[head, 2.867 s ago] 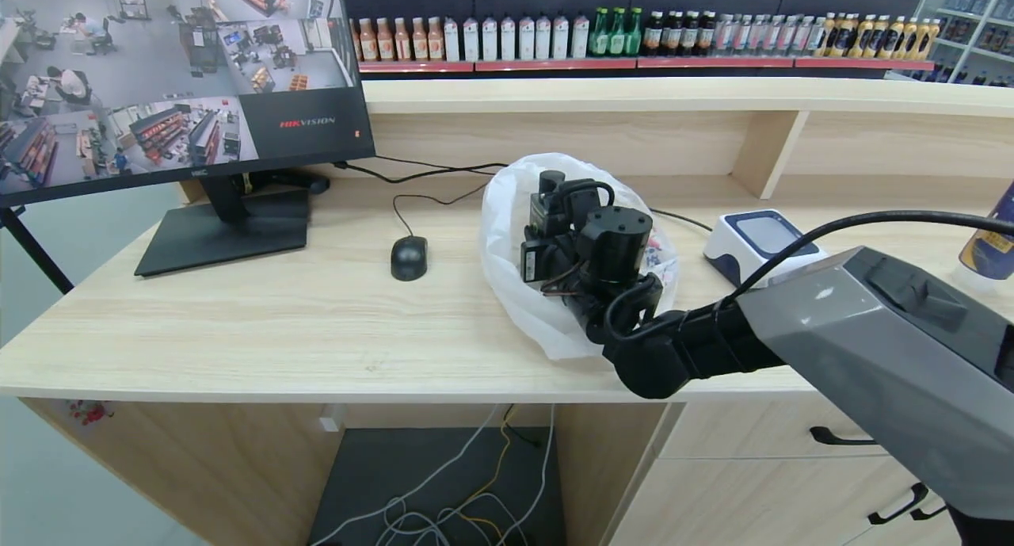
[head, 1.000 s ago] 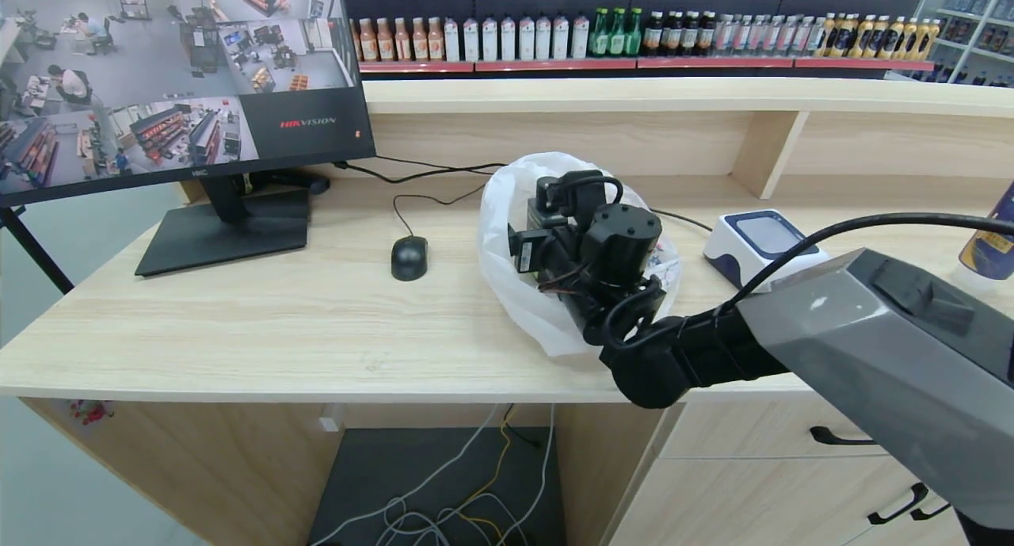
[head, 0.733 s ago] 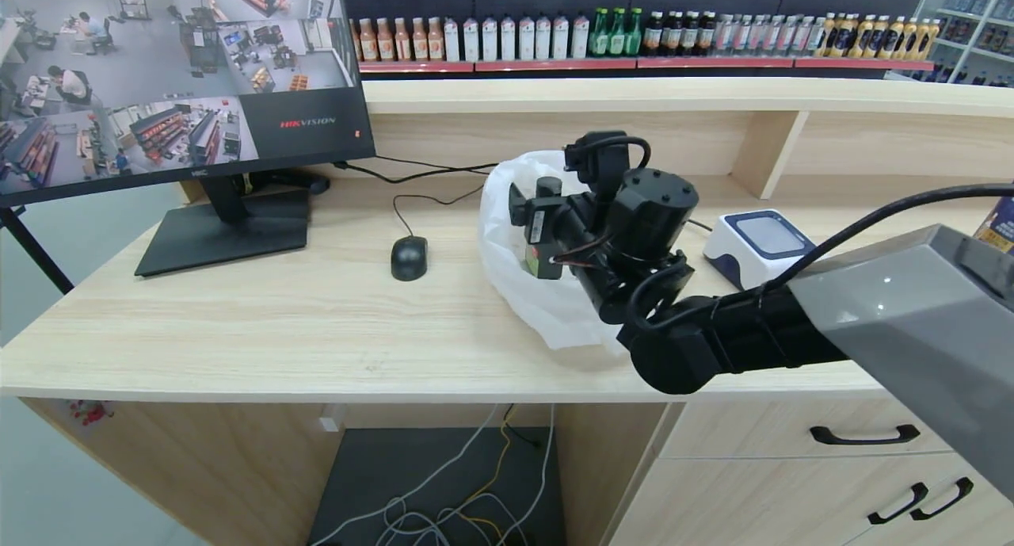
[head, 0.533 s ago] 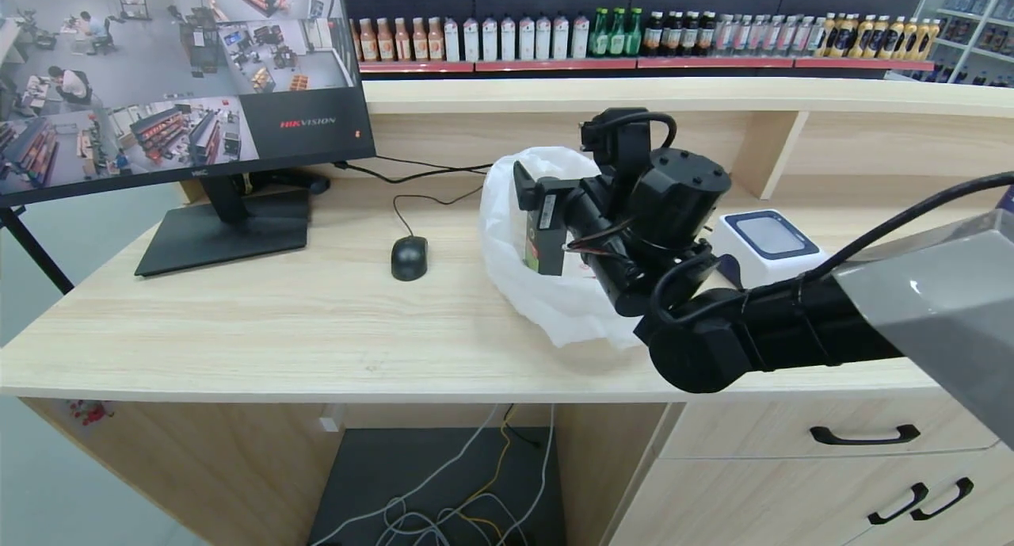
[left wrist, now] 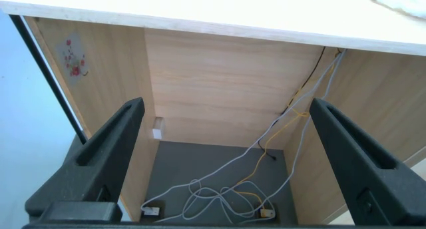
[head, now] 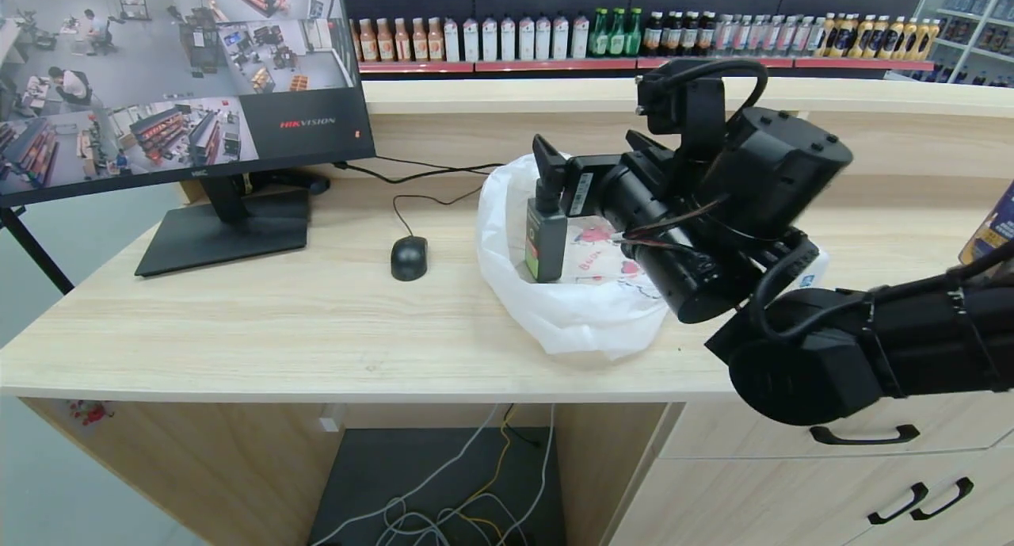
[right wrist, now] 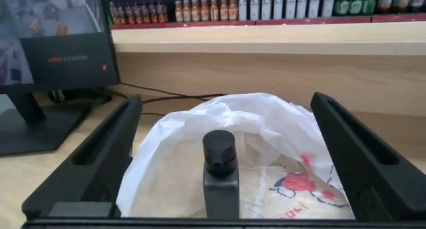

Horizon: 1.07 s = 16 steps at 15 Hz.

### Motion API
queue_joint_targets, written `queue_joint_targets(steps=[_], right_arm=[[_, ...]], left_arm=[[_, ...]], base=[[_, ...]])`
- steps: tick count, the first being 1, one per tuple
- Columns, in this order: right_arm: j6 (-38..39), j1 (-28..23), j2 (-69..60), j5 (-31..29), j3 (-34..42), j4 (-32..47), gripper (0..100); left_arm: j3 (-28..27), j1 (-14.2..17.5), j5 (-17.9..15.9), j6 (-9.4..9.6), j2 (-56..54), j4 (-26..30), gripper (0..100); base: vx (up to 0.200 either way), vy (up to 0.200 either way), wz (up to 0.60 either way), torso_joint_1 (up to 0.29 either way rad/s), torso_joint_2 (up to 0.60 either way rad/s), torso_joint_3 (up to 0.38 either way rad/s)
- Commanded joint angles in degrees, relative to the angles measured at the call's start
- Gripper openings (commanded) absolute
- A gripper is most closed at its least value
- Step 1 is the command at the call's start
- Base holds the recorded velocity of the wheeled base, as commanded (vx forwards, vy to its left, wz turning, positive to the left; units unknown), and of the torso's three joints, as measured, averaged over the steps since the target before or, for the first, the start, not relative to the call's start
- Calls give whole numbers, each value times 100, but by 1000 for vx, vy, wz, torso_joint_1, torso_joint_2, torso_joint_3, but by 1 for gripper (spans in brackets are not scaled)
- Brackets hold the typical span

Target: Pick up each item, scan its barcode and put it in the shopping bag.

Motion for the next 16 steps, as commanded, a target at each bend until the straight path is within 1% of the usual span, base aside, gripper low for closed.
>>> queue_joint_targets(steps=[1,3,6,8,10,13,16], right_arm=[[4,212,-456,6,492,-272,100],[-4,317,-570,15,1160,-1002,100],[13,352,-597,120,1696,-1722,100],[48,352,-579,393,1942,-2083,100],[22,352,-535,700,2145,-2373,100],[57,352,-280,736,2224,-2637,100],[48,352,-245,727,2162,-2637,100]], left_arm=[[0,1,3,-4,-2,0,100],[0,1,3,-4,-2,0,100],[0,1,3,-4,-2,0,100],[0,1,3,-4,-2,0,100],[0,-7,3,22,-2,0,100],[0,-7,3,101,-2,9,100],[0,-7,3,119,-2,9,100]], base=[[0,0,0,0,0,0],[0,0,0,0,0,0],[0,0,0,0,0,0],[0,0,0,0,0,0],[0,0,0,0,0,0],[0,0,0,0,0,0],[0,0,0,0,0,0]])
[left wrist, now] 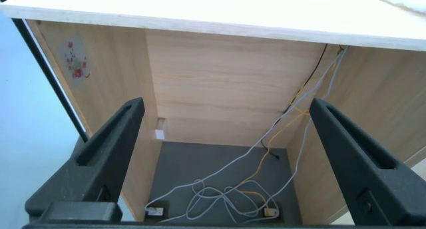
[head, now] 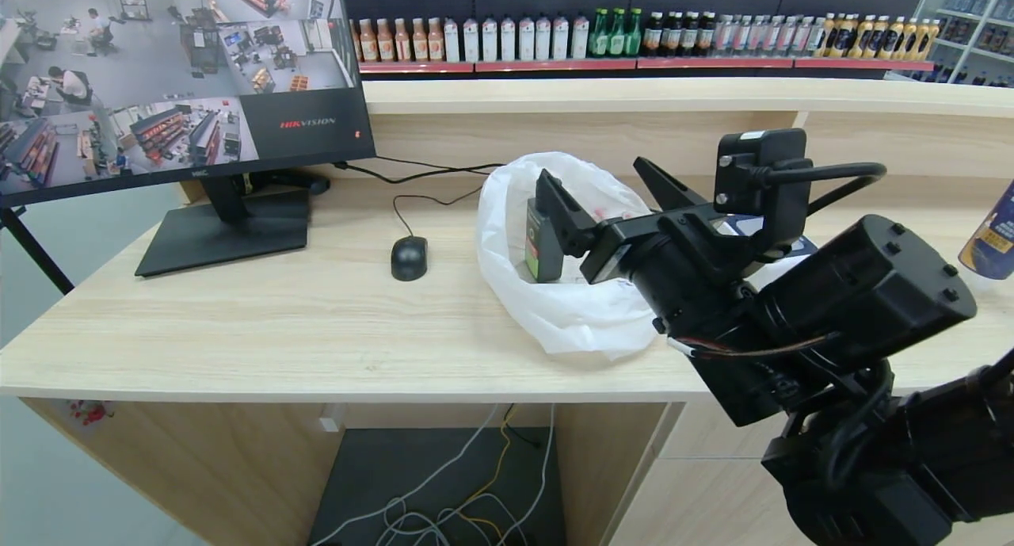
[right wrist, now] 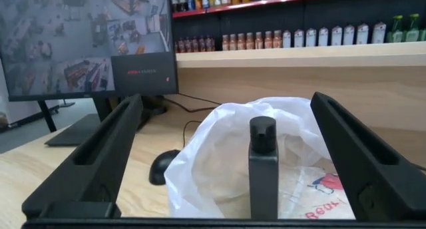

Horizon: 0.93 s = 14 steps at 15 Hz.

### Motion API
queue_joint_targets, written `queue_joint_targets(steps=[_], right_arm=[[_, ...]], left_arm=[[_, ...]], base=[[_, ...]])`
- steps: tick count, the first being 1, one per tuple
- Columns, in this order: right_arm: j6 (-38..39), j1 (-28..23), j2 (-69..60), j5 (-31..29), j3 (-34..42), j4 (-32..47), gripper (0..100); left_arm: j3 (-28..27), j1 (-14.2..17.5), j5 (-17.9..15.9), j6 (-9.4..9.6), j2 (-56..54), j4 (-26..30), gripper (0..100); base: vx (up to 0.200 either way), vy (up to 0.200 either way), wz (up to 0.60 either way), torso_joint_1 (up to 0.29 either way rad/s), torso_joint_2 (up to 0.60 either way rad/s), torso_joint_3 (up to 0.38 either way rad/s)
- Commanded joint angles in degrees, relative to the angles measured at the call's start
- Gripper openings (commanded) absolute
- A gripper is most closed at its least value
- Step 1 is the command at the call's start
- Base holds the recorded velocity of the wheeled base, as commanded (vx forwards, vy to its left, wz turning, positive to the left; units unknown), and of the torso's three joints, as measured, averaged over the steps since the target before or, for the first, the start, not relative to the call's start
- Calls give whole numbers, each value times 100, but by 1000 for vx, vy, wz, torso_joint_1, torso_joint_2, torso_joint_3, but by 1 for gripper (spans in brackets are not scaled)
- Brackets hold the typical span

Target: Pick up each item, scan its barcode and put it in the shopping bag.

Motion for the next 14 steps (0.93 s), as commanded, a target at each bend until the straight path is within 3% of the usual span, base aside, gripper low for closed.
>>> queue_joint_targets(steps=[1,5,11,14], right_arm=[[-8,1,94,-8,13,-3,100],[45,1,252,-17,-22,-3,100],[256,-95,252,-325,285,-3,100],[432,-95,32,-325,540,-3,100]], left_arm=[[0,0,3,-7,-2,-1,100],[0,0,3,-7,-2,-1,100],[0,9,3,-16,-2,-1,100],[0,9,3,-95,-2,-10,100]], base=[[0,0,0,0,0,0],[-150,0,0,8,1,1],[0,0,0,0,0,0],[0,-200,0,-4,4,5]])
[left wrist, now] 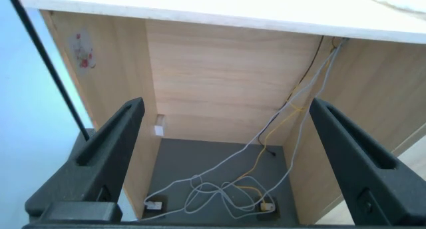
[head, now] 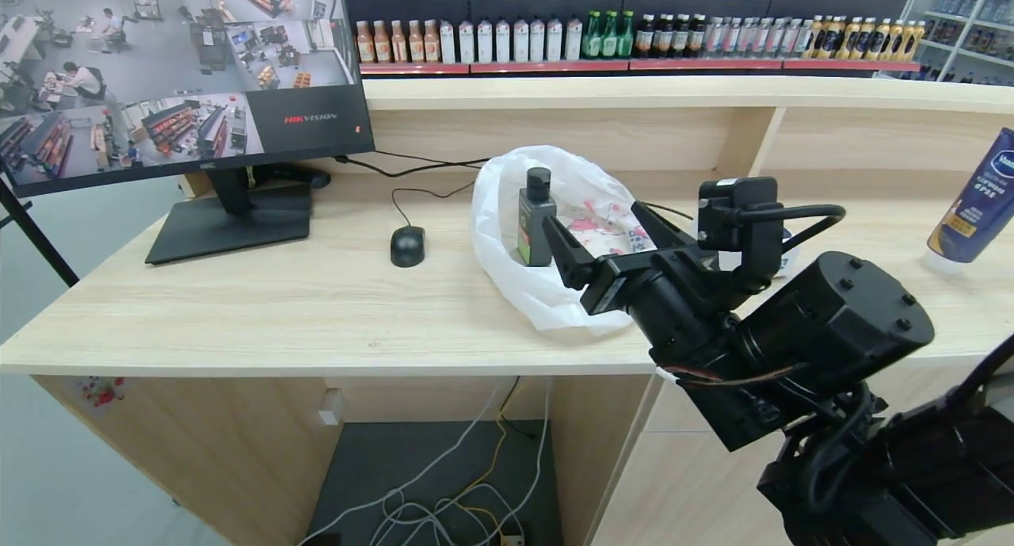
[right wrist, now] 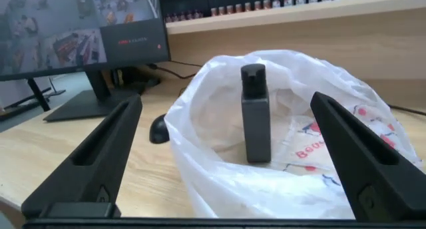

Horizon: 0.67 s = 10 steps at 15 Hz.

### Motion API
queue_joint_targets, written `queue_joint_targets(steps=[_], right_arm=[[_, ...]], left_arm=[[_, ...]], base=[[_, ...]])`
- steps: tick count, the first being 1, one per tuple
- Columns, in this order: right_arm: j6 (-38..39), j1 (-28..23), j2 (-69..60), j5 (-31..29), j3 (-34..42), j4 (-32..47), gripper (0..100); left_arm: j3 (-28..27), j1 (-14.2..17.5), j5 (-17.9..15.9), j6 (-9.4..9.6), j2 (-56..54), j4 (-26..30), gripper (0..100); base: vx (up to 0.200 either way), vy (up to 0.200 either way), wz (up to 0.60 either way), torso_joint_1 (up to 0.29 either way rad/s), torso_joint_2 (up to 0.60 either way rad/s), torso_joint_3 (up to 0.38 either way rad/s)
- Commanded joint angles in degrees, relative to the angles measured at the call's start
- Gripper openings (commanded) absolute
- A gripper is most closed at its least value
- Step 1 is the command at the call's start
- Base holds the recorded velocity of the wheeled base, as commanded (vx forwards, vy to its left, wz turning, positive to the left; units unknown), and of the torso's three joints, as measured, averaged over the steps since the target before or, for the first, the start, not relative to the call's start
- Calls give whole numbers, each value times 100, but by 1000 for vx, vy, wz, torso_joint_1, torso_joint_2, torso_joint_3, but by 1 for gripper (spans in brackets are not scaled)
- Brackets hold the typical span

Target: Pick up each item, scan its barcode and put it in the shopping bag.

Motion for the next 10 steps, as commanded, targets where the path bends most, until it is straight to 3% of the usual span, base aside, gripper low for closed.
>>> queue_joint_targets(steps=[1,10], right_arm=[[-6,25,-208,-29,114,3,100],[117,-80,-639,-249,369,3,100]], left_arm=[[0,6,0,-59,-2,-2,100],[0,6,0,-59,-2,-2,100]], base=[[0,-200,0,12,7,7],[0,-200,0,5,0,2]])
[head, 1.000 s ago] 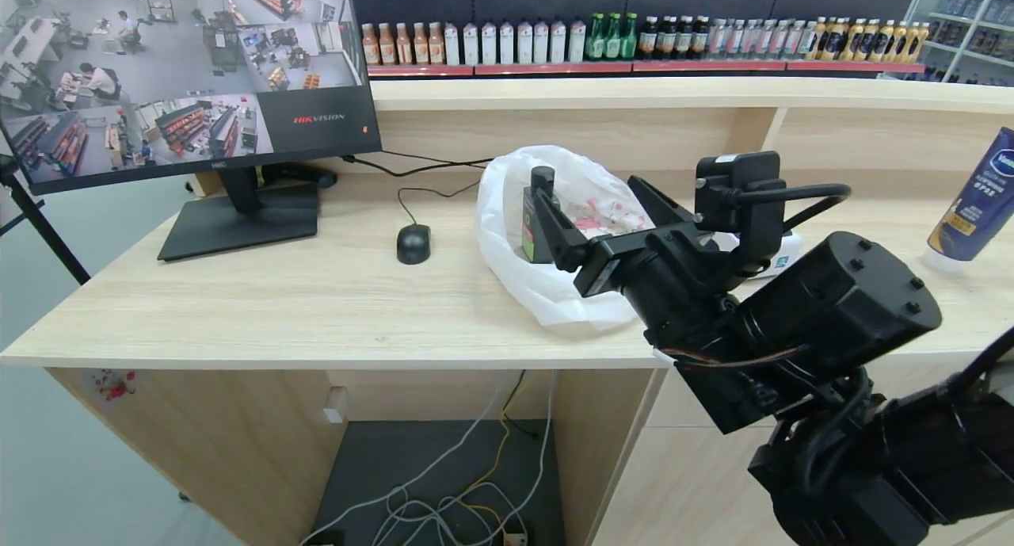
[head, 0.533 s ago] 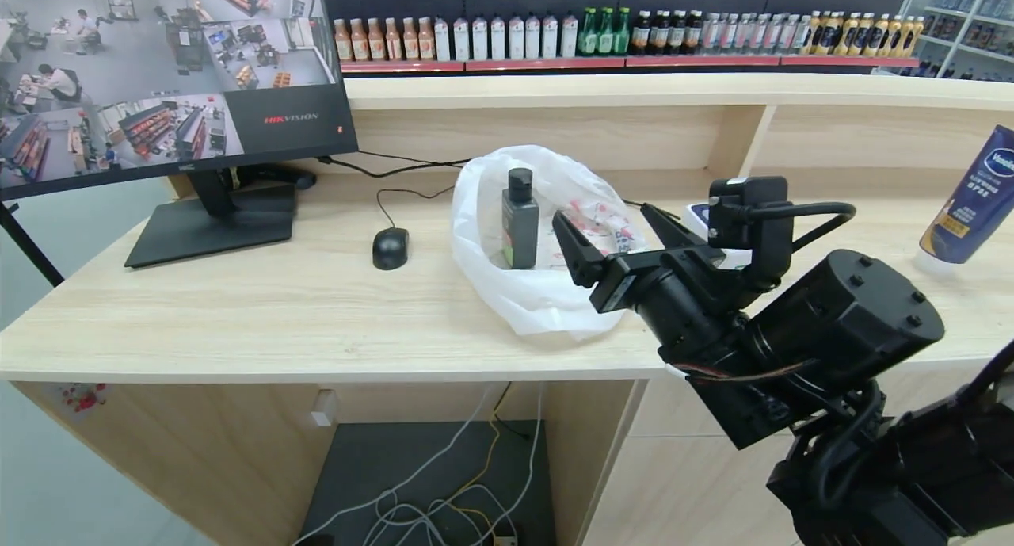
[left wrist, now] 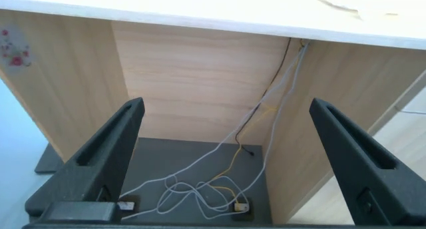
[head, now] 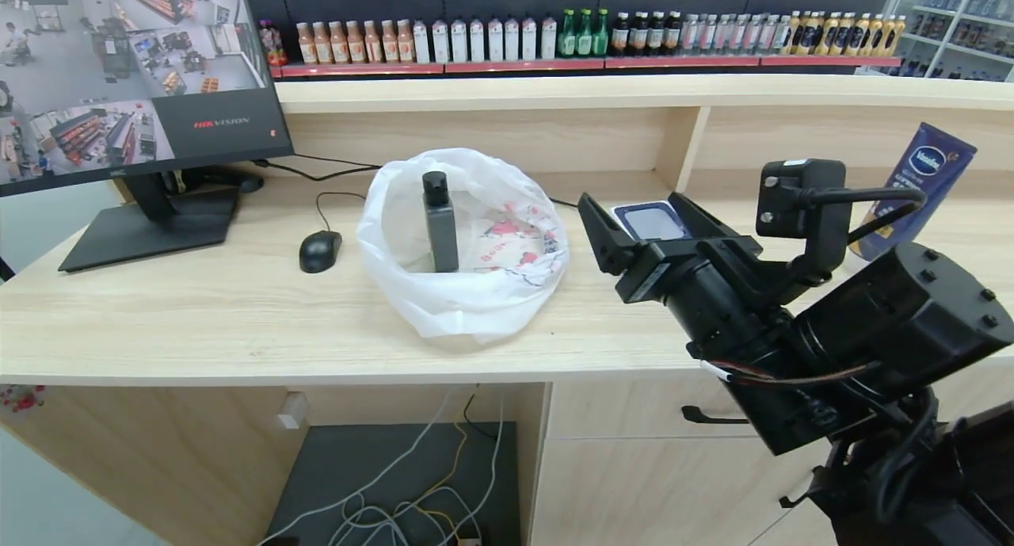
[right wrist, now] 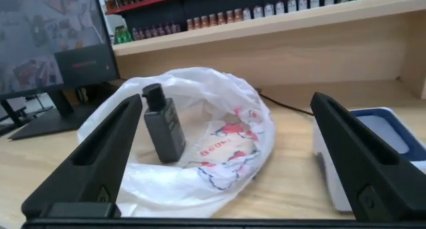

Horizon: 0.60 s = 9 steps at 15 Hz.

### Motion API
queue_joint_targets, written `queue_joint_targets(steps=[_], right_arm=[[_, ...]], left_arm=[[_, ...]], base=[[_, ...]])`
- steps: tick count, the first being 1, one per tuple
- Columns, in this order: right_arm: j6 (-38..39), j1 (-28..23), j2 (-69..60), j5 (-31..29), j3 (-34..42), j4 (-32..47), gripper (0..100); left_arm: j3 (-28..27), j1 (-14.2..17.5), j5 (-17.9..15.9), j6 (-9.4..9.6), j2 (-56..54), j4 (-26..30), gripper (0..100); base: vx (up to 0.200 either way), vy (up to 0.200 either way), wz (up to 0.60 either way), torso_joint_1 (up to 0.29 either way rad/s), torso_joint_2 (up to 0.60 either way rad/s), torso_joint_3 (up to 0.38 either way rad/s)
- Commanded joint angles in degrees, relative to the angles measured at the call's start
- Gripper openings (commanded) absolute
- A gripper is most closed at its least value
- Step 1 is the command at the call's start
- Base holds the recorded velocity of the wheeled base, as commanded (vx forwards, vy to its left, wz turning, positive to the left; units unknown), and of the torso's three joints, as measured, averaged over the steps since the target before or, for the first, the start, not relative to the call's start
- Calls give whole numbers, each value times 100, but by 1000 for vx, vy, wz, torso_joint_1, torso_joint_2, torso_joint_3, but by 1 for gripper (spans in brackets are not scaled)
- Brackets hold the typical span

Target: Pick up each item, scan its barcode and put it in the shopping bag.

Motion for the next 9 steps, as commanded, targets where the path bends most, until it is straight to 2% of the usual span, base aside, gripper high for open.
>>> queue_joint_targets(steps=[1,7,9], right_arm=[[-20,-77,-195,-47,272,-3,100],[-248,-226,-371,-64,422,-3,100],[-231,-525,-512,-354,527,-3,100]], left_arm=[[0,1,2,-2,-2,-2,100],[0,1,2,-2,-2,-2,100],[0,1,2,-2,-2,-2,100]], base=[[0,-200,0,2,2,2],[0,-200,0,1,2,-1],[0,-200,0,5,2,5]])
